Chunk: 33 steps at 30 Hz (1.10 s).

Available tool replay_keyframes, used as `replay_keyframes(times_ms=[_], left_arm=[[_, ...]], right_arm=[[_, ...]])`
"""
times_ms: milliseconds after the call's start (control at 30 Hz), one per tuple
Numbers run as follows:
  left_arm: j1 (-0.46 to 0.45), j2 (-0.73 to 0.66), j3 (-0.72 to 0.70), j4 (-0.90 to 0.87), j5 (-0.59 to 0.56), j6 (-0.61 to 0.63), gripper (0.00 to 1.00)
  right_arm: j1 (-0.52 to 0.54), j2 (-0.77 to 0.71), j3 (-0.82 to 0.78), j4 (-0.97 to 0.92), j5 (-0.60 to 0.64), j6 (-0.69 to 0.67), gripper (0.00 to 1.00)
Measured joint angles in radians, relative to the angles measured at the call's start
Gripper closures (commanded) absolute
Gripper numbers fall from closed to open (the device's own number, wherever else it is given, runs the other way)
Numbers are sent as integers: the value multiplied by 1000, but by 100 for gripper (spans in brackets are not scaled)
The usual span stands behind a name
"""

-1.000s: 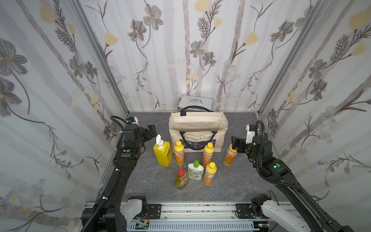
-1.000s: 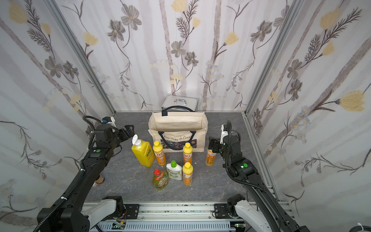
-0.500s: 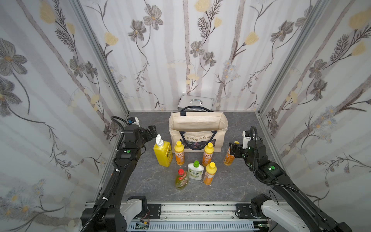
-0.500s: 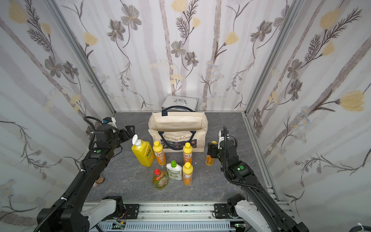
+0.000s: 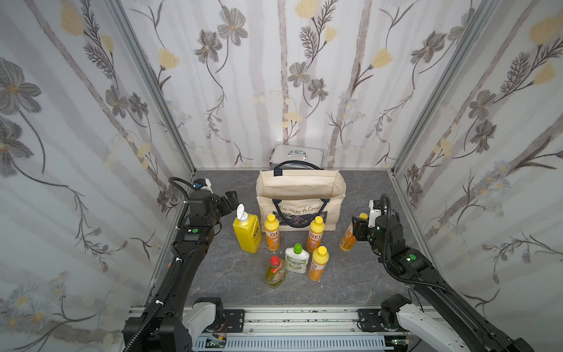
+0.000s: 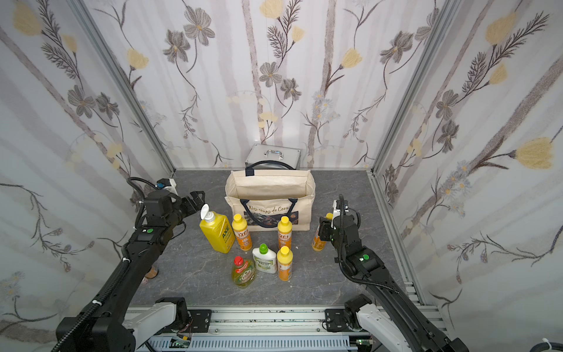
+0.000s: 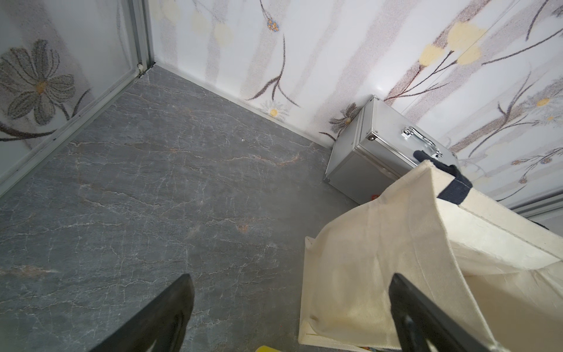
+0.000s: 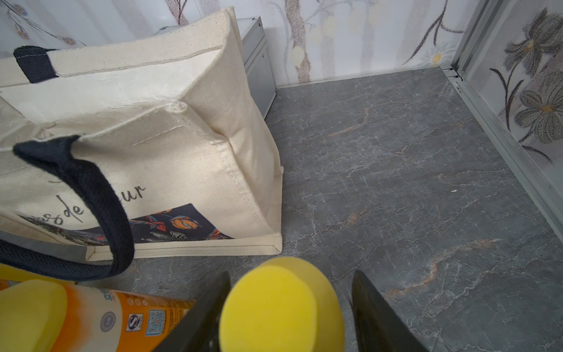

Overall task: Pack dish soap into the shopping bag
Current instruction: Pick up the bottle of dish soap at the center of the board.

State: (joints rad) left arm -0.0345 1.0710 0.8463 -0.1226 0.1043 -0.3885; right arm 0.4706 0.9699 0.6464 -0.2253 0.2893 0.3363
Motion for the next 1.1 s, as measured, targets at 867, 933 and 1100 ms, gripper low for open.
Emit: replay_keyframes(times_ms=[867, 933, 1100], left_arm=[[-2, -6, -13, -1, -18, 1, 0], [-2, -8, -13, -1, -18, 1, 0], [-2, -12, -12, 0, -18, 1, 0]], right_arm=[[26, 56, 156, -105, 56, -66, 98], [27, 77, 212, -123, 63, -87, 100], [27, 141, 373, -156, 85, -144, 100]])
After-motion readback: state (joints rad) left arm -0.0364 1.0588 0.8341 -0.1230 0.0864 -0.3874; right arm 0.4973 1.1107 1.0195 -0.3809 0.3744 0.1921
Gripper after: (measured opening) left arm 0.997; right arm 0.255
